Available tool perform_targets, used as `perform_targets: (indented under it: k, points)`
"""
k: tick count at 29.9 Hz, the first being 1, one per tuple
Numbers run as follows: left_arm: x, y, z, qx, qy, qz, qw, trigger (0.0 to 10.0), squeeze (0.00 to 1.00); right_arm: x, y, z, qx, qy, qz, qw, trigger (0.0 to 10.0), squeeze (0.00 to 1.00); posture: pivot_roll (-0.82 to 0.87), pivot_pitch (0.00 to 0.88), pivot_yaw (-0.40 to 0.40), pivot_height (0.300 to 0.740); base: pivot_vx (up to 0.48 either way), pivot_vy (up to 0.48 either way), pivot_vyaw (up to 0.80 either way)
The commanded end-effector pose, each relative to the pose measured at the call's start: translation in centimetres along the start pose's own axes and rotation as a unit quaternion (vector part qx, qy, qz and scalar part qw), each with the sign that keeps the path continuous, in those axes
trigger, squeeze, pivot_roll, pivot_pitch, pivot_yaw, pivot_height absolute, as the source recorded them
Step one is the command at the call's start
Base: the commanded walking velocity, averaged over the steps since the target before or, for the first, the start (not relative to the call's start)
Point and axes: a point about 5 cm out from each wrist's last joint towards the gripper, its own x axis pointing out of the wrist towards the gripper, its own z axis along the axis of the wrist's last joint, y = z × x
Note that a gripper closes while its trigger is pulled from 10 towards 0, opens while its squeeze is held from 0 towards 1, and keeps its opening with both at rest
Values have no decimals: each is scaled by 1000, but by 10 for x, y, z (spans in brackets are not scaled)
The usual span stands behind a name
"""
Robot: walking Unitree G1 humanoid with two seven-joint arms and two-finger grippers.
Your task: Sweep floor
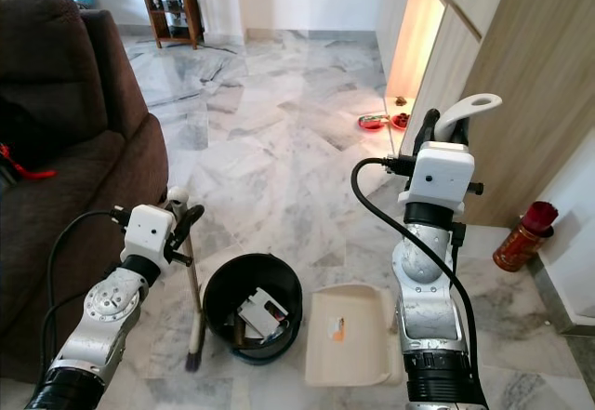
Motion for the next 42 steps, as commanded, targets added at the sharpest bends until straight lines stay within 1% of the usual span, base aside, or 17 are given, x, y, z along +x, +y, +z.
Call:
perform_targets:
  k: [1,16,23,30,35,39,40,42]
  points:
    - [3,3,11,3,-26,4,1000,10000,0,1,-2,2,-2,-8,-1,1000,10000,0,-28,0,27,740,-262,0,0]
    - [3,2,11,0,-27,5,1000,10000,0,-2,2,-7,4,8,14,1000,10000,0,-29,0,24,740,-252,0,0]
    - [6,2,12,-1,-28,2,1000,10000,0,-4,3,-13,6,19,18,1000,10000,0,-25,0,29,740,-242,0,0]
    - [5,-2,10,-10,-28,1,1000,10000,0,-12,7,-25,10,41,35,999,10000,0,-32,0,30,740,-103,0,0]
    - [5,-2,6,-16,-20,10,1000,10000,0,-22,3,-40,20,72,34,997,10000,0,-28,0,26,740,0,0,0]
    - [6,0,5,-26,-17,18,999,10000,0,-29,1,-51,56,107,26,992,10000,0,-32,0,25,740,0,0,0]
    - [7,-1,5,-32,-17,18,999,10000,0,-32,1,-56,73,120,28,990,10000,0,-33,0,24,740,0,0,0]
    - [7,-2,5,-39,-18,17,999,10000,0,-35,2,-62,82,136,33,987,10000,0,-34,0,25,740,0,0,0]
